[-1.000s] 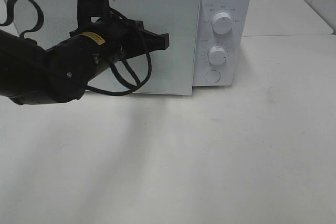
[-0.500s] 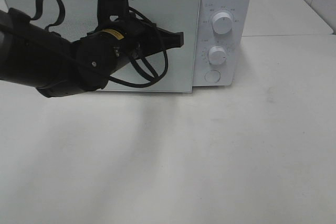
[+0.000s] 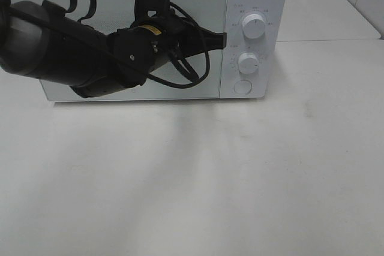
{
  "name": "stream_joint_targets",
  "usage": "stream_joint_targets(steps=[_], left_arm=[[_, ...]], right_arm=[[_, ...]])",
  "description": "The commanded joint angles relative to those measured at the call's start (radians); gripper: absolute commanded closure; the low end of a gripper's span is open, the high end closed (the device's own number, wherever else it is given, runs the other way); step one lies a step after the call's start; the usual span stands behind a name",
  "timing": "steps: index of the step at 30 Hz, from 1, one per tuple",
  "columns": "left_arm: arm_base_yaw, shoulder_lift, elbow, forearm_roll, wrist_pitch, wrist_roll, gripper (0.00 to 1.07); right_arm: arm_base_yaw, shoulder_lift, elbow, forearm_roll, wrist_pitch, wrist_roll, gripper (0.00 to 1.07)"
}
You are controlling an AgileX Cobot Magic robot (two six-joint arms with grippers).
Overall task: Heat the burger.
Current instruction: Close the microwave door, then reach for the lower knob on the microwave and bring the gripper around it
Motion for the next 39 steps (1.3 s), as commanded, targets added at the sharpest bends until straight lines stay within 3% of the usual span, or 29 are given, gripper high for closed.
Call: stream_joint_targets(steps=[1, 9, 11, 12, 13, 14, 15, 16, 17, 18, 20, 23, 25, 28, 31, 33, 39], left_arm=[[0.031, 0.004, -0.028, -0.037, -0.093, 0.003, 1.07], [0.003, -0.064, -0.027, -0.037, 0.161, 0.002, 1.07], [0.003, -0.093, -0.027, -0.037, 0.304, 0.002, 0.96], [0.003, -0.093, -0.027, -0.037, 0.304, 0.002, 0.96], [0.003, -0.114, -0.027, -0.036, 0.399, 0.002, 0.8], [0.003, -0.133, -0.027, -0.036, 0.499, 0.002, 0.55], [0.003, -0.133, -0.027, -0.036, 0.499, 0.002, 0.55], [0.003, -0.139, -0.027, -0.036, 0.545, 0.002, 0.44], [0.005, -0.154, -0.027, -0.036, 0.639, 0.002, 0.2], [0.005, -0.154, -0.027, -0.036, 0.639, 0.002, 0.2], [0.005, -0.173, -0.027, -0.025, 0.759, 0.002, 0.05], [0.005, -0.179, -0.027, -0.009, 0.808, 0.002, 0.06], [0.005, -0.204, -0.027, 0.053, 0.969, 0.002, 0.06], [0.005, -0.211, -0.027, 0.066, 1.012, 0.002, 0.06], [0.005, -0.237, -0.028, 0.137, 1.162, -0.001, 0.06], [0.009, -0.265, -0.028, 0.177, 1.297, -0.018, 0.06], [0.02, -0.318, -0.028, 0.235, 1.452, -0.078, 0.06]], right_arm=[[-0.005, -0.03, 0.005, -0.006, -0.003, -0.009, 0.32], [-0.005, -0.03, 0.005, -0.006, -0.003, -0.009, 0.32], [-0.005, -0.03, 0.005, -0.006, -0.003, -0.009, 0.32], [-0.005, -0.03, 0.005, -0.006, -0.003, -0.009, 0.32], [-0.005, -0.03, 0.005, -0.006, -0.003, -0.009, 0.32], [-0.005, -0.03, 0.005, -0.006, -0.003, -0.009, 0.32], [-0.005, -0.03, 0.005, -0.006, -0.003, -0.009, 0.32], [-0.005, -0.03, 0.005, -0.006, -0.003, -0.009, 0.32], [-0.005, -0.03, 0.005, -0.006, -0.003, -0.009, 0.32], [-0.005, -0.03, 0.005, -0.006, -0.003, -0.009, 0.32], [-0.005, -0.03, 0.005, -0.006, -0.003, -0.009, 0.32], [-0.005, -0.03, 0.005, -0.006, -0.003, -0.009, 0.32], [-0.005, -0.03, 0.005, -0.006, -0.003, -0.009, 0.32], [-0.005, -0.03, 0.005, -0.006, -0.003, -0.009, 0.32], [-0.005, -0.03, 0.005, -0.006, -0.003, -0.009, 0.32], [-0.005, -0.03, 0.005, -0.006, -0.003, -0.009, 0.32], [-0.005, -0.03, 0.005, -0.006, -0.003, -0.009, 0.32]])
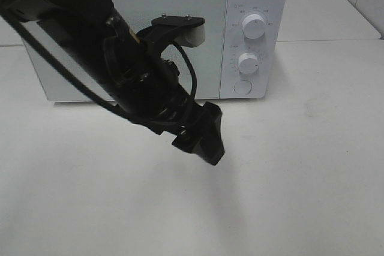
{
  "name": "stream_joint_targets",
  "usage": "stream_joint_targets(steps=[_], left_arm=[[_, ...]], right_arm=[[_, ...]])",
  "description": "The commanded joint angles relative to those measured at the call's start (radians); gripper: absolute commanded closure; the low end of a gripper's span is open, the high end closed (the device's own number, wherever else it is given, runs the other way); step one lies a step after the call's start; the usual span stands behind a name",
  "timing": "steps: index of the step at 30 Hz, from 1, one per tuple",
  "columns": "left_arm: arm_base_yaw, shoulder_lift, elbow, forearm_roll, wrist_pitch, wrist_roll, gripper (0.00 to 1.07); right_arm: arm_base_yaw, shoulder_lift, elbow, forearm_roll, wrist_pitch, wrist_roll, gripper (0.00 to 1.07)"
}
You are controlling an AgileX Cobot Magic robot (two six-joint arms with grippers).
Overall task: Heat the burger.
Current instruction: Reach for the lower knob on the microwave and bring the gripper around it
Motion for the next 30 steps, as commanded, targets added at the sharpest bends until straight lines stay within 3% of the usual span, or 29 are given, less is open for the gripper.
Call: stream_joint_targets(steps=[1, 2, 5, 12, 14, 15, 17, 18, 20, 24, 30], left_arm=[[0.022, -0.044, -0.007, 0.044, 0.11, -0.066, 0.06], [0.051, -0.066, -0.007, 0.072, 0.159, -0.099, 0.06], [0.115, -0.102, -0.007, 0.091, 0.227, -0.128, 0.06], [0.28, -0.191, -0.007, 0.103, 0.333, -0.133, 0.06], [0.38, -0.238, -0.007, 0.109, 0.378, -0.133, 0.06], [0.38, -0.238, -0.007, 0.109, 0.378, -0.133, 0.06], [0.477, -0.284, -0.007, 0.128, 0.419, -0.133, 0.06], [0.477, -0.284, -0.007, 0.128, 0.419, -0.133, 0.06], [0.565, -0.325, -0.007, 0.166, 0.455, -0.141, 0.06], [0.638, -0.364, -0.004, 0.219, 0.483, -0.177, 0.06], [0.762, -0.497, 0.091, 0.301, 0.462, -0.229, 0.06]], right_arm=[[-0.005, -0.03, 0.005, -0.006, -0.003, -0.009, 0.32], [-0.005, -0.03, 0.005, -0.006, -0.003, -0.009, 0.32], [-0.005, -0.03, 0.005, -0.006, -0.003, -0.009, 0.32], [-0.005, -0.03, 0.005, -0.006, -0.003, -0.009, 0.32], [-0.005, -0.03, 0.005, -0.006, -0.003, -0.009, 0.32], [-0.005, -0.03, 0.005, -0.006, -0.003, -0.009, 0.32], [-0.005, -0.03, 0.005, -0.006, -0.003, -0.009, 0.32], [-0.005, -0.03, 0.005, -0.006, -0.003, -0.009, 0.32], [-0.005, -0.03, 0.005, -0.006, -0.003, -0.009, 0.32], [-0.005, -0.03, 0.005, -0.006, -0.003, -0.009, 0.32], [-0.005, -0.03, 0.005, -0.006, -0.003, -0.009, 0.32]])
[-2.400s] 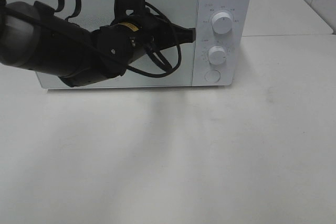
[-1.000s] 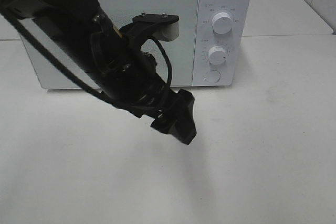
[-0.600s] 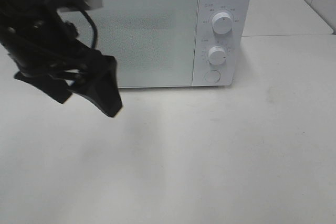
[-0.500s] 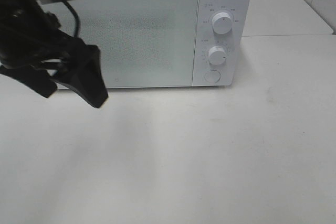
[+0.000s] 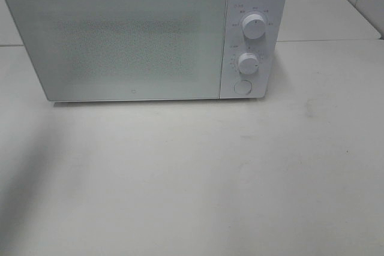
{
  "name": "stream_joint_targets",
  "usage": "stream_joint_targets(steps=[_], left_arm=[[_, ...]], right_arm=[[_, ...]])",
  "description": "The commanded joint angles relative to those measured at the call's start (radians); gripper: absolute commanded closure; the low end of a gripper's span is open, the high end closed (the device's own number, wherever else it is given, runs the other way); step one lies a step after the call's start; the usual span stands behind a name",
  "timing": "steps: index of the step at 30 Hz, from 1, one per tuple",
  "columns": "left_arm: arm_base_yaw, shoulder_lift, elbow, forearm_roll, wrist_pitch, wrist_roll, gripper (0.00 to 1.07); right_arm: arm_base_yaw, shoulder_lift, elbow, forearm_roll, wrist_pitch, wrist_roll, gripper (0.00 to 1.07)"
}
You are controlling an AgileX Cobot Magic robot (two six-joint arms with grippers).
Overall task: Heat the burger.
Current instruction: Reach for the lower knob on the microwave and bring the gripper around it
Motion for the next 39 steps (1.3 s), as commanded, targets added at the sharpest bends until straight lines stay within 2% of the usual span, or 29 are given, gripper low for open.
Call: stream_joint_targets(steps=[1, 4, 5, 7, 9, 10, 12, 16, 18, 21, 23, 27, 29, 39], left_arm=[[0.049, -0.097, 0.101, 0.031, 0.044, -0.038, 0.06], [0.049, -0.125, 0.13, 0.038, 0.029, -0.042, 0.06], [0.049, -0.18, 0.183, 0.052, 0.007, -0.046, 0.06], [0.049, -0.203, 0.207, 0.056, 0.001, -0.046, 0.06], [0.049, -0.283, 0.291, 0.066, -0.012, -0.046, 0.06], [0.049, -0.283, 0.291, 0.066, -0.012, -0.046, 0.06], [0.049, -0.406, 0.394, 0.066, -0.033, -0.048, 0.06], [0.049, -0.49, 0.456, 0.066, -0.058, -0.052, 0.06], [0.049, -0.593, 0.506, 0.066, -0.069, -0.052, 0.06], [0.049, -0.628, 0.52, 0.066, -0.069, -0.052, 0.06], [0.049, -0.752, 0.571, 0.067, -0.089, -0.052, 0.06], [0.049, -0.844, 0.603, 0.067, -0.122, -0.052, 0.06], [0.049, -0.942, 0.639, 0.068, -0.147, -0.052, 0.06], [0.049, -1.157, 0.645, 0.072, -0.141, -0.057, 0.06]], right_arm=[[-0.005, -0.03, 0.005, -0.006, -0.003, -0.009, 0.32], [-0.005, -0.03, 0.005, -0.006, -0.003, -0.009, 0.32], [-0.005, -0.03, 0.005, -0.006, -0.003, -0.009, 0.32], [-0.005, -0.03, 0.005, -0.006, -0.003, -0.009, 0.32], [-0.005, -0.03, 0.005, -0.006, -0.003, -0.009, 0.32], [-0.005, -0.03, 0.005, -0.006, -0.003, -0.009, 0.32], [-0.005, -0.03, 0.005, -0.006, -0.003, -0.009, 0.32], [-0.005, -0.03, 0.005, -0.006, -0.003, -0.009, 0.32], [-0.005, -0.03, 0.005, -0.006, -0.003, -0.009, 0.32], [-0.005, -0.03, 0.005, -0.006, -0.003, -0.009, 0.32], [-0.005, -0.03, 0.005, -0.006, -0.003, -0.009, 0.32], [-0.005, -0.03, 0.005, -0.006, -0.003, -0.009, 0.32], [-0.005, -0.03, 0.005, -0.006, -0.003, -0.009, 0.32], [-0.005, -0.03, 0.005, -0.006, -0.003, -0.009, 0.32]])
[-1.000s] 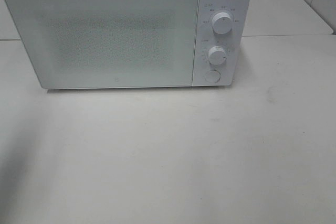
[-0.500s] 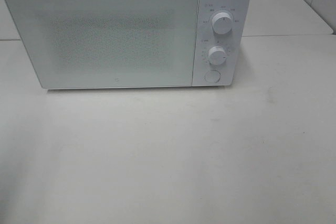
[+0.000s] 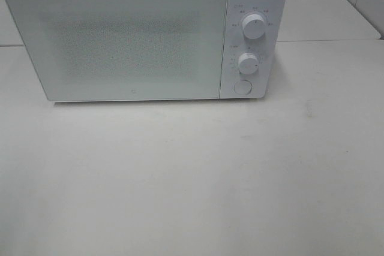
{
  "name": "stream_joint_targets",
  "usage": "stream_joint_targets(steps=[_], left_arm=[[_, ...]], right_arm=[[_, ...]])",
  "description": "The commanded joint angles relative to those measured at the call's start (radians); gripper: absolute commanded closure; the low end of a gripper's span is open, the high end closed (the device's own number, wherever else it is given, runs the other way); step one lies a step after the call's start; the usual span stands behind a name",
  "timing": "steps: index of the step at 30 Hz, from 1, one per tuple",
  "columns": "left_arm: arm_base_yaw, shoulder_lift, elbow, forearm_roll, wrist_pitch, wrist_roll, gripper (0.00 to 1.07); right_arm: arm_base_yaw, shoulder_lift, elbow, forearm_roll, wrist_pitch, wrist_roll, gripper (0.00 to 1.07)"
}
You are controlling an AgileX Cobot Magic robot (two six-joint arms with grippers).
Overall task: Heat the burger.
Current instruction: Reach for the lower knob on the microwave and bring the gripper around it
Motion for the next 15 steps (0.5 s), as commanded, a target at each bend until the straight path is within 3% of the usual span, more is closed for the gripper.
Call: stream_joint_targets(steps=[1, 9, 15], left_arm=[[0.003, -0.073, 0.004, 0.0, -0.015, -0.009, 0.06], [0.003, -0.226, 0.004, 0.002, -0.015, -0.009, 0.06], [0.003, -0.22, 0.004, 0.0, -0.015, -0.009, 0.06]], right_arm=[[-0.005, -0.03, 0.005, -0.006, -0.003, -0.009, 0.32], [-0.005, -0.03, 0.005, -0.006, -0.003, -0.009, 0.32], [-0.005, -0.031, 0.005, -0.006, -0.003, -0.009, 0.32]])
